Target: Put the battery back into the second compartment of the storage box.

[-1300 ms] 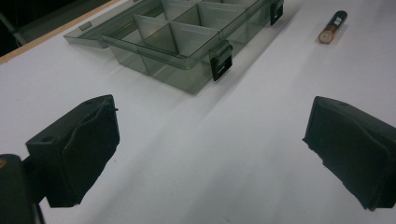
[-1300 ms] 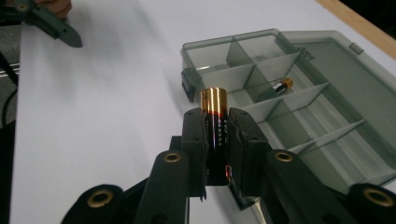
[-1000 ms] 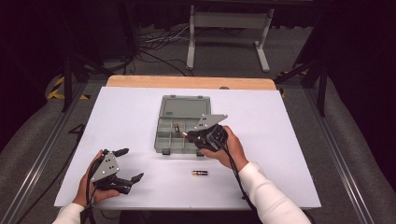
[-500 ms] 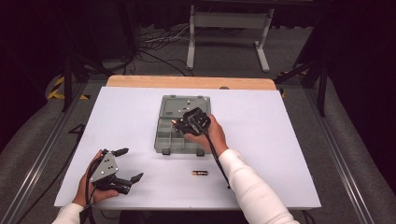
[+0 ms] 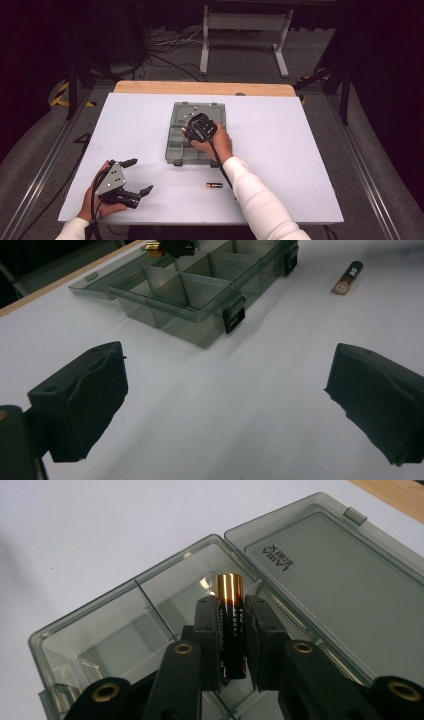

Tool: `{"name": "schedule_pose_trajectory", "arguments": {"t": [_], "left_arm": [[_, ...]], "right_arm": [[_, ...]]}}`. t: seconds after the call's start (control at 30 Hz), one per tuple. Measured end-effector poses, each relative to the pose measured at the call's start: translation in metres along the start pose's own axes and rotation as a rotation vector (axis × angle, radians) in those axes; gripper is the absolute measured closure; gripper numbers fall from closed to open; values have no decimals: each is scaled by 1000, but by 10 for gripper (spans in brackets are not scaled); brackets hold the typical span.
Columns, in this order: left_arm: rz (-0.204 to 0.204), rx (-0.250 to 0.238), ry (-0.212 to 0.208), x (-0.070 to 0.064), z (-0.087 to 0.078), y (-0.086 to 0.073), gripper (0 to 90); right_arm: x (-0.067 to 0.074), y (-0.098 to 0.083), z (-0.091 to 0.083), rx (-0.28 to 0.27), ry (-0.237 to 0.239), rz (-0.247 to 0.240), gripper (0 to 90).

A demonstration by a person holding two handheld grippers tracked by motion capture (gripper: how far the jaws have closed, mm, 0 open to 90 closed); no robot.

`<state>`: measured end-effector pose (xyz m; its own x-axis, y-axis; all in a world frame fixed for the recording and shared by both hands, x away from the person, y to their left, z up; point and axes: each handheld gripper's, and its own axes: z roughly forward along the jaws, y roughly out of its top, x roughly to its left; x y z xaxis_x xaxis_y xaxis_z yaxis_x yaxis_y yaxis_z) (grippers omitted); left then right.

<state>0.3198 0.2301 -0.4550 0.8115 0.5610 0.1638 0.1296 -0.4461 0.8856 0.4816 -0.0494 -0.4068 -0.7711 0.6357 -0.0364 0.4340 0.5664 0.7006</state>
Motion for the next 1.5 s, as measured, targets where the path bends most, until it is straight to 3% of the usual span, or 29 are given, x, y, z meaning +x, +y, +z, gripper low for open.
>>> {"name": "schedule_pose_trajectory", "arguments": {"t": [0.2, 0.8, 1.03, 1.5], "left_arm": [[1, 2, -1, 0, 0, 0, 33], [-2, -3, -3, 0, -1, 1, 33], [-1, 0, -3, 0, -1, 1, 33], [-5, -1, 1, 0, -1, 0, 33]], "right_arm": [[-4, -3, 5, 17, -16, 28, 776], [-6, -11, 7, 33, -48, 33, 777], [-8, -11, -4, -21, -43, 17, 772], [-6, -15, -35, -120, -20, -70, 761]]}}
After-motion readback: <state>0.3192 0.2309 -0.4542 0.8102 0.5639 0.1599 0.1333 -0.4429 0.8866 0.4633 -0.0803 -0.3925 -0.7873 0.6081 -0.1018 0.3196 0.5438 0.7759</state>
